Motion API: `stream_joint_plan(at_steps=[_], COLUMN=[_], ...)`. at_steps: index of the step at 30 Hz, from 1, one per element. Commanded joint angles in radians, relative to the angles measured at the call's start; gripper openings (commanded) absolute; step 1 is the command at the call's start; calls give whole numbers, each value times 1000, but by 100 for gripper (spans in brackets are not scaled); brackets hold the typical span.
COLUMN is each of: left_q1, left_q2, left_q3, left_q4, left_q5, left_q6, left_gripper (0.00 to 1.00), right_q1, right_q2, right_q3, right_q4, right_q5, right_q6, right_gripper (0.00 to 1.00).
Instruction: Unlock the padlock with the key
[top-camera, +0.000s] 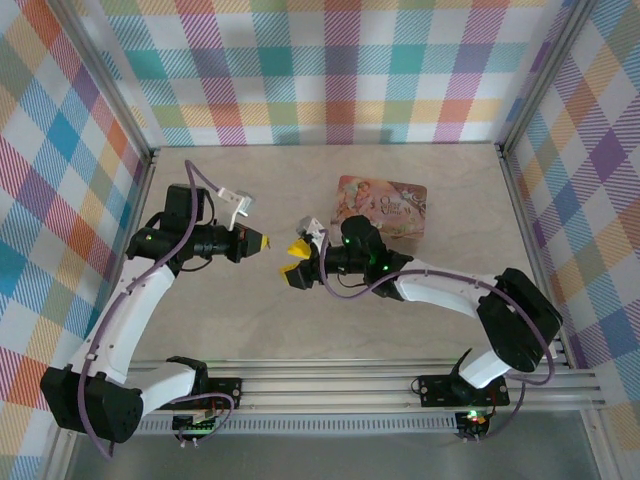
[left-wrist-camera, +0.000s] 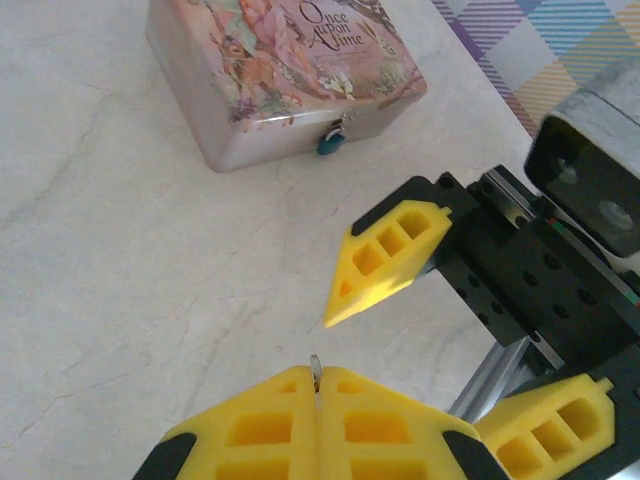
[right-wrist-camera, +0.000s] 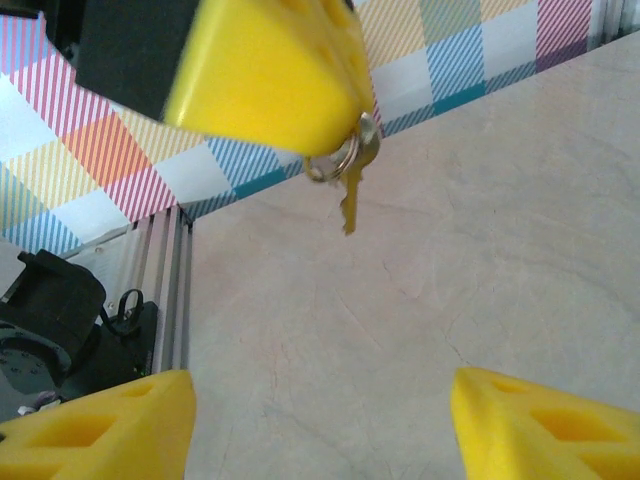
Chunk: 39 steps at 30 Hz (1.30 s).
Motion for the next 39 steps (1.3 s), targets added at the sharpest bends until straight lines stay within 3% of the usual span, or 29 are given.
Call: stream_joint_plan(at_steps=[1,9,17,22,26,35,39], left_q1=[2,0,0,0,0,2,2], left_q2=[-6,6,9,9,1,-23,-26], left_q3=[27,49,74,74,76,49,48], left_q4=[6,-1,-28,0,-20,-45,-52], left_q5=[-3,41,14,22,9,-31,-52], left_q6=[-13,-91,-211,-305,-308,-334,-337], left_gripper=[0,0,0,0,0,0,0], right_q1=[3,17,38,52,55,57,57], right_q2=[-36,55,180,220,227,210,208], right_q3=[-2,168,303,335,327,288,288], right_q4=[-16,-72,-68,-55,-16,38,20], right_q5=[8,3,-33,14,70,64,55], right_q6=[-5,-71,-113,-140,-146,-148,-153], right_gripper=[72,78,78,74,64,20,8])
